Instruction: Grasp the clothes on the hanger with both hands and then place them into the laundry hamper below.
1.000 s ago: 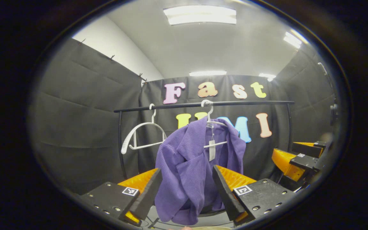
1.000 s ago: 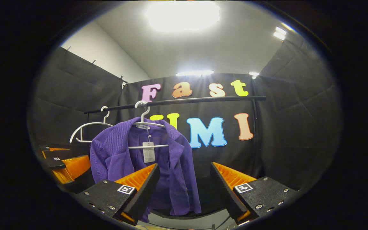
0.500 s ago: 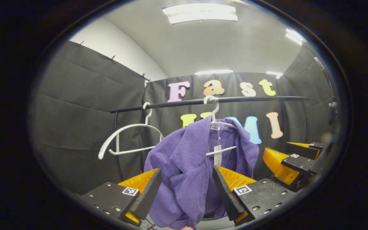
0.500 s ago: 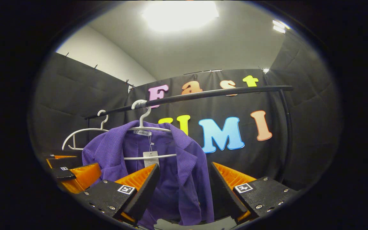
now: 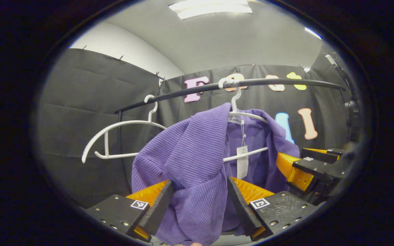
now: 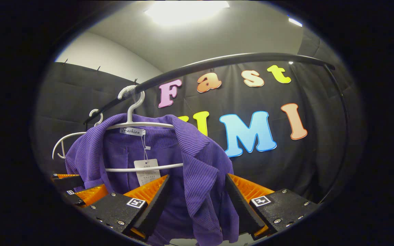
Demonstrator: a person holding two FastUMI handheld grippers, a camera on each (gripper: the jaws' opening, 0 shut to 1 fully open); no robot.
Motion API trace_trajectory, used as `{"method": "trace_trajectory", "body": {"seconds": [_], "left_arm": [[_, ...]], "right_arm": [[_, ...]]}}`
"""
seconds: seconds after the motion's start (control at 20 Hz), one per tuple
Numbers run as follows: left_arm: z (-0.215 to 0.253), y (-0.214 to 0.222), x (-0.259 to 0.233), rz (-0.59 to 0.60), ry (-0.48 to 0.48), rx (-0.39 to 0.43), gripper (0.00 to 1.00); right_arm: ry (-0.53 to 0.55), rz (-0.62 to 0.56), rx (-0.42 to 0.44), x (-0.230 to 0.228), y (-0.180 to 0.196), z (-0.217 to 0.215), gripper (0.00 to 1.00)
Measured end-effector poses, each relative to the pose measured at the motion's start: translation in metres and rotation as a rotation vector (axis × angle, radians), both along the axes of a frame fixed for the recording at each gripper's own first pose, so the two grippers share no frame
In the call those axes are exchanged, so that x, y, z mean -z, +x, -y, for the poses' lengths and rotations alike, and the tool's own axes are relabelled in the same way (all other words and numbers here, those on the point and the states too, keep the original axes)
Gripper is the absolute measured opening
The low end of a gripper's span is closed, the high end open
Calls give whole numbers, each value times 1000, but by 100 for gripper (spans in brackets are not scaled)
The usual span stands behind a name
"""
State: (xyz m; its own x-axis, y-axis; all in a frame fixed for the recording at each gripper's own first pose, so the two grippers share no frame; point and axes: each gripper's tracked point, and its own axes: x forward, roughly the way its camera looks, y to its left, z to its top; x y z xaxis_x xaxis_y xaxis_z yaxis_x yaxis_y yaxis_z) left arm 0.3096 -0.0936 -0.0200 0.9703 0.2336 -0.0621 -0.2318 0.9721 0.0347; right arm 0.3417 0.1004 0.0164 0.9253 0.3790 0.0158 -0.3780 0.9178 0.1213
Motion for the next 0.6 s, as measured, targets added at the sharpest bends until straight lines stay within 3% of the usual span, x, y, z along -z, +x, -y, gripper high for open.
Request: {"method": "trace_trajectory", "body": {"seconds": [0.2, 0.25, 0.35, 0.45, 0.55, 0.6], "left_arm": [[0, 12, 3, 2, 39, -67, 96], [-3, 13, 5, 6, 41, -91, 96], [-5, 19, 6, 7, 48, -130, 96], [-5, 23, 7, 8, 60, -153, 96], [-6, 24, 9, 0, 83, -167, 96], [-5, 24, 10, -8, 91, -167, 93]], "right_arm": [[3, -7, -13, 13, 24, -9, 92], [5, -1, -8, 13, 29, -8, 95], [28, 15, -4, 8, 35, -9, 90], [40, 34, -23, 1, 38, -14, 77], [29, 54, -41, -2, 38, -18, 54], [17, 81, -37, -6, 38, -16, 37]]}}
